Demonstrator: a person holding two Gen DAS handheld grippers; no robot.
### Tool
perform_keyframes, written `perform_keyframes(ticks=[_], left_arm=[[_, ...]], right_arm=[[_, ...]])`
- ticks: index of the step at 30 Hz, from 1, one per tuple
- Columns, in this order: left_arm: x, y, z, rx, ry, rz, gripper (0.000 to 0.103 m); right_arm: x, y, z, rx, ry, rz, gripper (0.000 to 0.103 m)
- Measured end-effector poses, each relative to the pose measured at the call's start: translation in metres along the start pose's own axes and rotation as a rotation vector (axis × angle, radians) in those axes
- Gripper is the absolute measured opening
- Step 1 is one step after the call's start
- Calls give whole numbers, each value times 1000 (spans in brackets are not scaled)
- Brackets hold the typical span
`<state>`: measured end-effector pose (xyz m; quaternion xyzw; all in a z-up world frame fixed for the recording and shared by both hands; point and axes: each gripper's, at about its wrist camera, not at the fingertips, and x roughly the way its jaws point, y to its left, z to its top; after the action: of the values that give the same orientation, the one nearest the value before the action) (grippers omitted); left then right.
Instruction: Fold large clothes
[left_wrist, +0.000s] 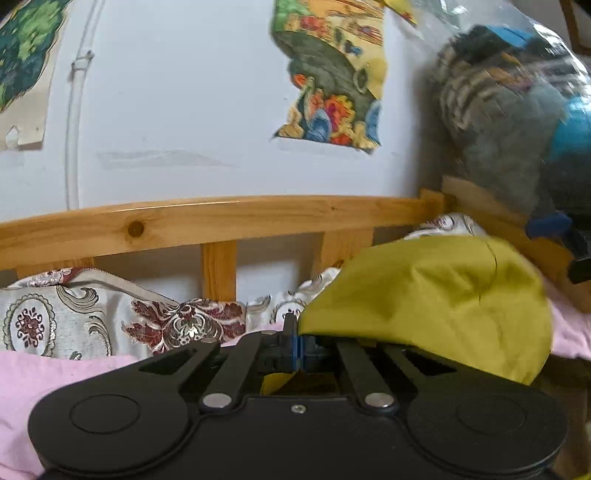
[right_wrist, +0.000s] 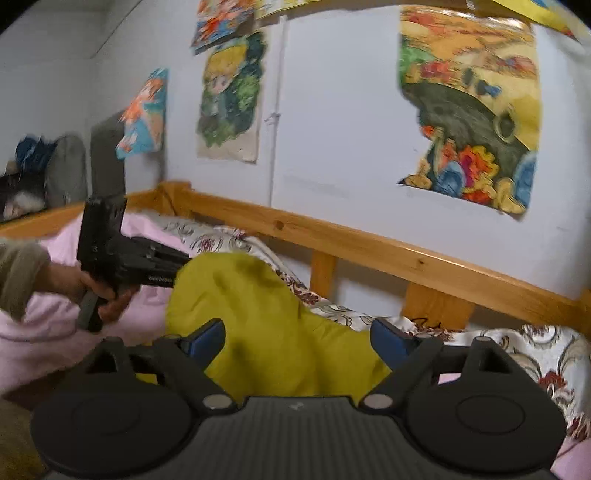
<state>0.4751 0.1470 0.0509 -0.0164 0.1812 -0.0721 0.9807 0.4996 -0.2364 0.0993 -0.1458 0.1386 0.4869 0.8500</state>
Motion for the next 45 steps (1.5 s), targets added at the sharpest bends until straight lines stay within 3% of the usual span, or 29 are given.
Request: perform_keyframes(ticks=[7, 9, 12, 16, 20, 22, 23, 24, 26, 28, 30, 32, 34, 36, 38, 39, 41, 43, 45], left_arm=[[-13, -1, -10, 20, 8, 2, 0], [-18, -3, -15, 49, 16, 11, 0], [-25, -10, -31, 99, 37, 12, 0], [-29, -31, -66, 200, 96, 16, 0], [-23, -45, -90, 219, 158, 42, 3], [-24, -45, -92, 190, 171, 59, 10], [-27, -41, -91, 149, 175, 53, 15], [-29, -35, -90, 105, 189, 43, 31], [-37, -20, -91, -2, 212, 22, 46], [-50, -9, -93, -69, 197, 24, 46], [-64, 0, -96, -112, 180, 50, 46], [-73, 5, -94, -157, 156, 58, 48], [-76, 6, -88, -201, 117, 63, 53], [-70, 0, -81, -246, 89, 42, 60], [-59, -12, -76, -257, 85, -6, 60], [-53, -19, -74, -246, 85, -27, 61], [-42, -35, -74, -201, 90, -51, 62], [-27, -50, -79, -153, 135, -25, 62], [-7, -62, -87, -100, 200, 28, 62]], right_arm=[[23, 39, -21, -213, 144, 28, 89], [24, 42, -31, -206, 177, 26, 89], [17, 21, -42, 21, 166, 62, 89], [13, -12, -66, 354, 135, 6, 90], [39, -26, -88, 484, 185, -72, 81], [55, -29, -95, 527, 197, -84, 69], [61, -28, -96, 533, 196, -101, 50], [64, -27, -97, 534, 192, -110, 28], [68, -26, -94, 520, 179, -127, 15], [67, -23, -86, 465, 154, -144, 10], [67, -18, -78, 374, 183, -198, 9], [67, -10, -75, 290, 213, -234, 9], [70, 0, -80, 233, 244, -267, 15], [68, 9, -87, 238, 230, -347, 40], [55, 23, -88, 219, 134, -394, 49], [49, 31, -86, 184, 100, -389, 62], [43, 50, -84, 104, 56, -328, 74], [53, 67, -87, -2, 103, -285, 76], [69, 75, -96, -115, 160, -336, 76]])
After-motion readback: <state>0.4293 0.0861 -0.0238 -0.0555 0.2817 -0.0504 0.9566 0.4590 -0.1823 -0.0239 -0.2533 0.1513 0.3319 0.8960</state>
